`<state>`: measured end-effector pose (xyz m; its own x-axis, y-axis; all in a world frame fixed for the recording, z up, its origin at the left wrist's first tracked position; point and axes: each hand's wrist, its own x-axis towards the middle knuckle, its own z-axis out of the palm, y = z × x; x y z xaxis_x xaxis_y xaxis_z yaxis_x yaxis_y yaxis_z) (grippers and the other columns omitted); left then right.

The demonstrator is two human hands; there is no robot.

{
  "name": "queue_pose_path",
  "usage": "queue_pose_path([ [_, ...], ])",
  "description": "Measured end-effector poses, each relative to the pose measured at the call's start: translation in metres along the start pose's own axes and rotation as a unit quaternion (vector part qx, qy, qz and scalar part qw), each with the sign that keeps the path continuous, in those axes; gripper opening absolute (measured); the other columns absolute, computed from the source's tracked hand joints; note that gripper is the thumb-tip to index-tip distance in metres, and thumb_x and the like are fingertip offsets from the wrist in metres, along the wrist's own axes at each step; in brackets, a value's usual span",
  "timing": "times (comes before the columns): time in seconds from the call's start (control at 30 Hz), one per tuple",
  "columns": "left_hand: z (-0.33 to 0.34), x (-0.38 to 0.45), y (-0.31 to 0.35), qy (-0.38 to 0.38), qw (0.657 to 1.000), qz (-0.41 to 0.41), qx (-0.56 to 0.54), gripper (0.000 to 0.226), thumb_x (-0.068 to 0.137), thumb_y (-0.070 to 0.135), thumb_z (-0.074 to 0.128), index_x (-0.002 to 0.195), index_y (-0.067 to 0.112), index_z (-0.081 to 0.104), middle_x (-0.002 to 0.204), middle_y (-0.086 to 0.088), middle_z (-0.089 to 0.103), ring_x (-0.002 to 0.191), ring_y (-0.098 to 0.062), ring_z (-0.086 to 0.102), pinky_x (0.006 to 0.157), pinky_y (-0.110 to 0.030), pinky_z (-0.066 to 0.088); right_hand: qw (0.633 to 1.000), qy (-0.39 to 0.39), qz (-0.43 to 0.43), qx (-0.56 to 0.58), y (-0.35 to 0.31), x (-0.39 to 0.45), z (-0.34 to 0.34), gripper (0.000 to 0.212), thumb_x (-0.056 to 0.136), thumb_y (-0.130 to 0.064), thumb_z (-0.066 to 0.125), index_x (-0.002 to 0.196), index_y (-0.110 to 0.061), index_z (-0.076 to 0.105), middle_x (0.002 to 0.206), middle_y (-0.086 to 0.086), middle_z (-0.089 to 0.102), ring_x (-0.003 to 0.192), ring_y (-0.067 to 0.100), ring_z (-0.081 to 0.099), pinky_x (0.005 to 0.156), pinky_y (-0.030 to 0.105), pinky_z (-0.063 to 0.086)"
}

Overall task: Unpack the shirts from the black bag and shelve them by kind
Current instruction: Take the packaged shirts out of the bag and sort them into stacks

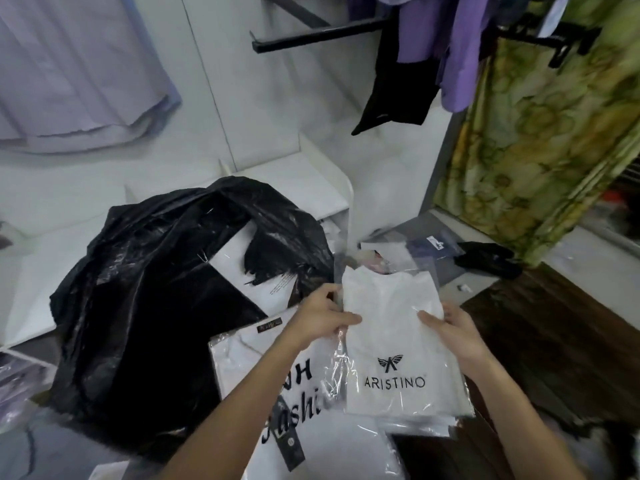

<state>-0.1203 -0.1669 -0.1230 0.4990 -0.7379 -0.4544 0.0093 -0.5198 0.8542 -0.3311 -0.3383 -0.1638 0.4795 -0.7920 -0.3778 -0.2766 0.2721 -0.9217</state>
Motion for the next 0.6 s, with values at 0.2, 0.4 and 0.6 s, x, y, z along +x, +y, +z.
queue_pose_path([
  [0.2,0.022,0.028,-0.024,0.024,0.977,-0.016,0.209,0.087,0.058,0.030,0.083,0.136,0.025,0.047,0.104,-0.007,0.071,0.082,-0.029,0.074,0.068,-0.043,0.063,0.993,0.025,0.068,-0.093,0.044,0.019,-0.015,0.025,0.087,-0.001,0.077,0.112,0.000,0.071,0.100,0.013,0.078,0.072,0.012,0.075,0.061,0.021,0.057],
  [0.4,-0.026,0.028,-0.035,0.134,0.983,0.010,0.124,0.038,0.085,0.039,0.081,0.113,0.031,0.056,0.082,0.002,0.070,0.059,-0.018,0.066,0.052,-0.031,0.055,0.935,0.120,0.008,-0.334,0.040,0.025,0.001,0.102,0.076,-0.036,0.088,0.157,-0.011,0.032,0.146,0.024,0.039,0.133,0.043,0.035,0.115,0.049,0.029],
  [0.6,-0.113,0.063,-0.086,0.320,0.934,-0.114,-0.112,0.027,0.083,0.029,0.074,0.107,0.021,0.068,0.110,-0.016,0.072,0.096,-0.031,0.070,0.095,-0.045,0.056,0.925,0.020,-0.174,-0.337,0.005,0.031,0.070,0.064,0.086,-0.027,0.081,0.143,-0.024,0.053,0.138,0.004,0.045,0.128,0.026,0.039,0.111,0.034,0.032],
])
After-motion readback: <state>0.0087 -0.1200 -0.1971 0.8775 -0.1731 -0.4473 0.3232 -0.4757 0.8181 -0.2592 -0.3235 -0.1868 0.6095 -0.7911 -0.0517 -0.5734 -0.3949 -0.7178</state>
